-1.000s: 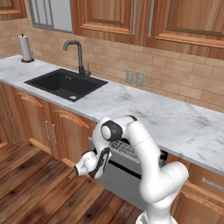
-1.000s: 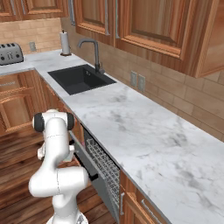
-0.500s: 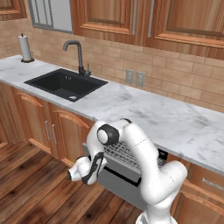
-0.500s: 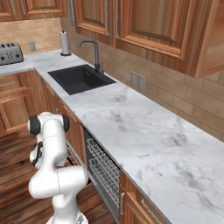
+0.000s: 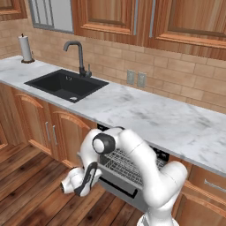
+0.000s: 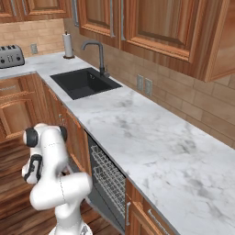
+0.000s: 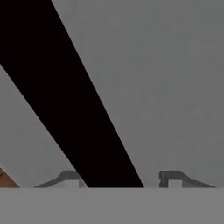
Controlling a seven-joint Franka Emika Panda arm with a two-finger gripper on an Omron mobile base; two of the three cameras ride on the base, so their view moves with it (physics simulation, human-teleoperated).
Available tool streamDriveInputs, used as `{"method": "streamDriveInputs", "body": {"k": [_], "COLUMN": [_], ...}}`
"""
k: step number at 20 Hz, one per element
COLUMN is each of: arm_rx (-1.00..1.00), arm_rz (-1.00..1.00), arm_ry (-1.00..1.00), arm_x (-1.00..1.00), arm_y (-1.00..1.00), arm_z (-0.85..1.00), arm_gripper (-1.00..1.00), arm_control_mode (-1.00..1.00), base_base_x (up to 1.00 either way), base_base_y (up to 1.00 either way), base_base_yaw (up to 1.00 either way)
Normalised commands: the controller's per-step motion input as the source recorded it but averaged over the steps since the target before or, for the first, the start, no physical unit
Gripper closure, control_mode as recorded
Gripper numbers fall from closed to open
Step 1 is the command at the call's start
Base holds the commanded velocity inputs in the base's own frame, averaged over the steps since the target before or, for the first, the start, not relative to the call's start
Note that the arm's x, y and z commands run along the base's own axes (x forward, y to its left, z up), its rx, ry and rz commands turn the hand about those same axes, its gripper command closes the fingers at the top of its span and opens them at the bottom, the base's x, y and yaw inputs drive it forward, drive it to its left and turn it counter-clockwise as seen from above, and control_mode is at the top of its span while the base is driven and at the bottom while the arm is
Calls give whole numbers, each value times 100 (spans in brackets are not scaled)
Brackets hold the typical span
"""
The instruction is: Open the dishwasher door and pull out the top rack.
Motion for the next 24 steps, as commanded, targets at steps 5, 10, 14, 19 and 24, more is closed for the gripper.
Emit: {"method": "streamDriveInputs", "body": {"k": [5, 10, 14, 19, 24], "arm_rx": [1, 1, 2, 2, 3], "arm_rz": [-2, -2, -1, -1, -1], "arm_ry": [-3, -3, -1, 0, 0], "arm_x": [-49, -44, -41, -36, -20], "arm_y": [38, 34, 29, 28, 29], "arm_z": [-54, -58, -64, -66, -68], "arm_gripper": [100, 100, 100, 100, -100], "arm_control_mode": [-100, -100, -100, -100, -100], "base_base_x": [0, 0, 0, 0, 0], "base_base_y": [0, 0, 0, 0, 0], "base_base_yaw": [0, 0, 0, 0, 0]}}
